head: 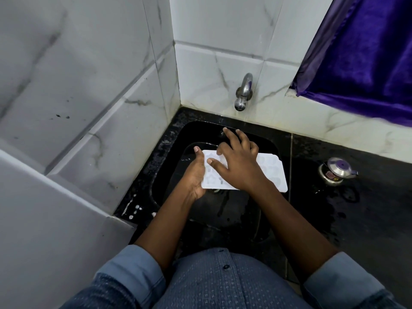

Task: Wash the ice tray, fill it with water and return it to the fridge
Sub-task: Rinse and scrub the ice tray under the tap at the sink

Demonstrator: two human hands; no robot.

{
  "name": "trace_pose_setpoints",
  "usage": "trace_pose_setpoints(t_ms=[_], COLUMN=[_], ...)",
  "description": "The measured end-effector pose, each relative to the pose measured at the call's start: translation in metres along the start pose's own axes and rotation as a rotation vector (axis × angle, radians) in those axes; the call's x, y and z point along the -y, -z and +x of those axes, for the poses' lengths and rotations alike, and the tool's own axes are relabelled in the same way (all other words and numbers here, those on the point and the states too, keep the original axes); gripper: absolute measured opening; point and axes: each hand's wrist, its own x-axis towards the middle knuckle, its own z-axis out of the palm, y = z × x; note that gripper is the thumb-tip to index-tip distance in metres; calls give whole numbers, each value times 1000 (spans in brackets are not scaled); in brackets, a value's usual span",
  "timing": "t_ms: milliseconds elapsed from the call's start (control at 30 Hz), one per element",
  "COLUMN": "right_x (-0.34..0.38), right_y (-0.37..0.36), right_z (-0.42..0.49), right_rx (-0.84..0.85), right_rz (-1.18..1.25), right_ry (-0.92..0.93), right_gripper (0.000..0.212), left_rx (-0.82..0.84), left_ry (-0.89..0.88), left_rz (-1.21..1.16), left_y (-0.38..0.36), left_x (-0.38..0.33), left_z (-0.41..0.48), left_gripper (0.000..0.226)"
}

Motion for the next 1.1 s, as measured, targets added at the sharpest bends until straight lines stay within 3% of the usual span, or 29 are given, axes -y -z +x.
trace_pose_setpoints(t_ms=[200, 500, 633, 867, 1000, 1100], right_x=[11, 22, 24, 30, 32, 34], right_y=[0, 1, 1, 3, 4, 5], right_z=[2, 5, 6, 9, 11, 12], right_rx=[209, 218, 130, 116, 213, 170], right_rz=[-54, -49, -30, -40, -50, -12], right_ry=[-15, -16, -8, -12, -25, 14], right_gripper=[52, 64, 61, 75, 69, 65], left_rx=[21, 11, 28, 55, 47, 53], left_ry=[-38, -75, -118, -128, -116, -144], left_rz=[23, 20, 41, 14, 13, -2], left_y=[1, 5, 6, 8, 7, 9], left_x=[-2, -2, 0, 0, -3, -1], left_z=[-8, -7, -10, -12, -14, -16], left_gripper=[91, 95, 96, 97, 93, 92])
